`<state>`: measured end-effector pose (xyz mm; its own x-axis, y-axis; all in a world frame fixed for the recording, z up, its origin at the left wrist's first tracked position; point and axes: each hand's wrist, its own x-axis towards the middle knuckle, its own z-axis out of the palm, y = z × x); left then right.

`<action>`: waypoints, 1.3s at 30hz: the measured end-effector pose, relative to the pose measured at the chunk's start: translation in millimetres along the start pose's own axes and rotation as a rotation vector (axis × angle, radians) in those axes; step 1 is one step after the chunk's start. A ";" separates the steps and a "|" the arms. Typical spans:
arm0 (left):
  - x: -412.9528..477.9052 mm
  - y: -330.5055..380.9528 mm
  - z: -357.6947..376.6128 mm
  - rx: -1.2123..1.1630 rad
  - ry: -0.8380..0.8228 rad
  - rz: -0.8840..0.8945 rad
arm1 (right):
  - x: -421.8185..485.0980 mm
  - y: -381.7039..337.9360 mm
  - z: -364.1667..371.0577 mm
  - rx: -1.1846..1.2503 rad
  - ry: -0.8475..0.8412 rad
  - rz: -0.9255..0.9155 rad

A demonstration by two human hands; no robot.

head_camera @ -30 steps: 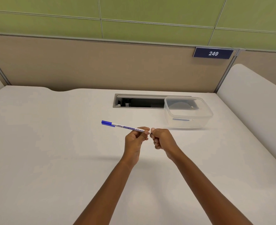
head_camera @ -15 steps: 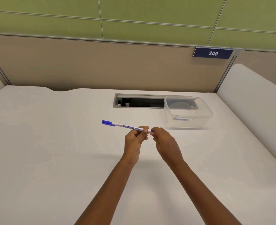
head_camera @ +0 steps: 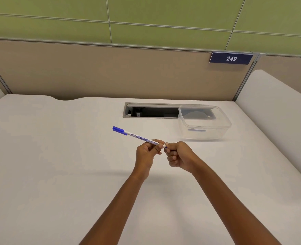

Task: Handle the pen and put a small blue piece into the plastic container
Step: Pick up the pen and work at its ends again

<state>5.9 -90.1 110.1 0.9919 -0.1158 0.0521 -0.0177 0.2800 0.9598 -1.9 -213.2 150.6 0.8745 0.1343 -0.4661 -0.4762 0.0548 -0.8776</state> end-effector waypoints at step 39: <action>-5.0 -9.5 -10.5 -0.006 0.017 -0.065 | 3.8 17.0 -1.0 -0.303 0.050 -0.268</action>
<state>2.4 -82.1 97.9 0.9929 -0.1180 -0.0153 0.0478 0.2777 0.9595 -6.6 -212.7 133.8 0.9710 0.1059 -0.2143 -0.1882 -0.2140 -0.9585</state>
